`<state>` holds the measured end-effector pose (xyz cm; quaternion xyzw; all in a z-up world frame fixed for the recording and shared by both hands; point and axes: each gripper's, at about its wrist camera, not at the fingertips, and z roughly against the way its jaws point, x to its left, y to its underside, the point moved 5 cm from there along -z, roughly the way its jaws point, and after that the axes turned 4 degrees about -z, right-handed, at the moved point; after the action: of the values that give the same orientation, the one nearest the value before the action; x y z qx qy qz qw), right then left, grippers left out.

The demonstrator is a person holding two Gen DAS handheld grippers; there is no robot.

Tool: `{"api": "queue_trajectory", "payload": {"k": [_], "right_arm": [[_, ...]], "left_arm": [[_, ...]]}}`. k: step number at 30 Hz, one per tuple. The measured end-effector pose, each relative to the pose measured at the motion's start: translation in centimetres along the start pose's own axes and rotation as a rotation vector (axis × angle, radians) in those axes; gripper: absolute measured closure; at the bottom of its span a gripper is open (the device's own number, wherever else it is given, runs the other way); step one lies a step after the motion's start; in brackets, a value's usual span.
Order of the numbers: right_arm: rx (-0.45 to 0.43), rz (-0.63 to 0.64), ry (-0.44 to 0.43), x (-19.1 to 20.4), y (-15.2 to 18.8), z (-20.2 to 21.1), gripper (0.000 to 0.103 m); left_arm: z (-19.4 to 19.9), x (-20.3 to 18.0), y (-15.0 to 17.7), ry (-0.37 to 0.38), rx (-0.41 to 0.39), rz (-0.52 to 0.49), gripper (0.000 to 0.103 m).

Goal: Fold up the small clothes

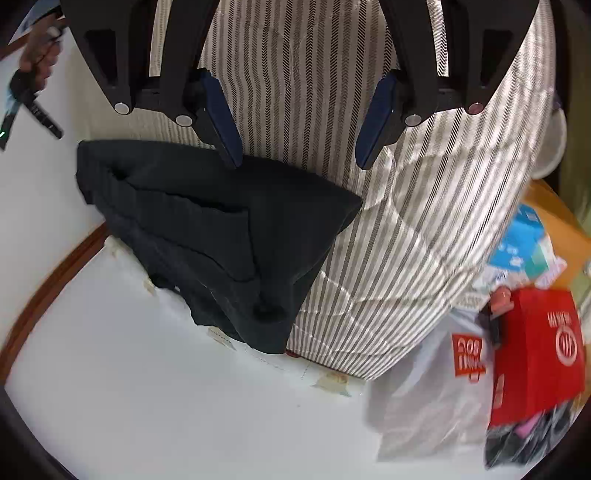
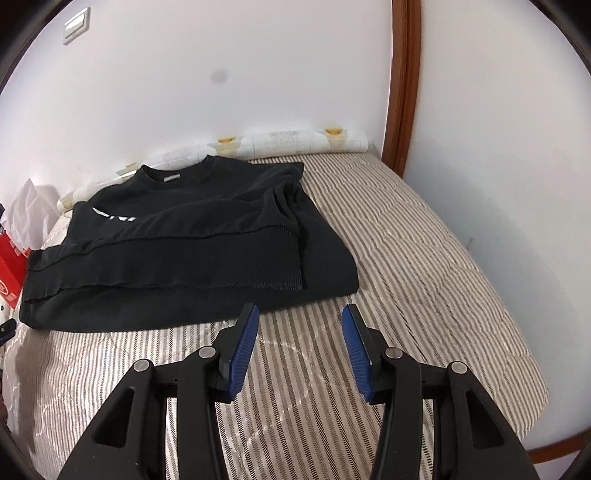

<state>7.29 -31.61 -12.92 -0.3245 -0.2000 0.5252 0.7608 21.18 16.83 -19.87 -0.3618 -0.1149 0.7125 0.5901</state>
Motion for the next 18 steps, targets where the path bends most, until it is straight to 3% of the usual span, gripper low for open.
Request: {"api": "queue_trajectory", "payload": {"k": [12,18], "right_arm": [[0.009,-0.058,-0.022,-3.0,-2.6,-5.1,0.056],[0.05,-0.086,-0.032,-3.8,-3.2,-9.1,0.056]], "left_arm": [[-2.5,1.1,-0.8,-0.068,0.021,0.034,0.042],[-3.9,0.6,-1.9,-0.099,0.009,-0.003,0.042]]}}
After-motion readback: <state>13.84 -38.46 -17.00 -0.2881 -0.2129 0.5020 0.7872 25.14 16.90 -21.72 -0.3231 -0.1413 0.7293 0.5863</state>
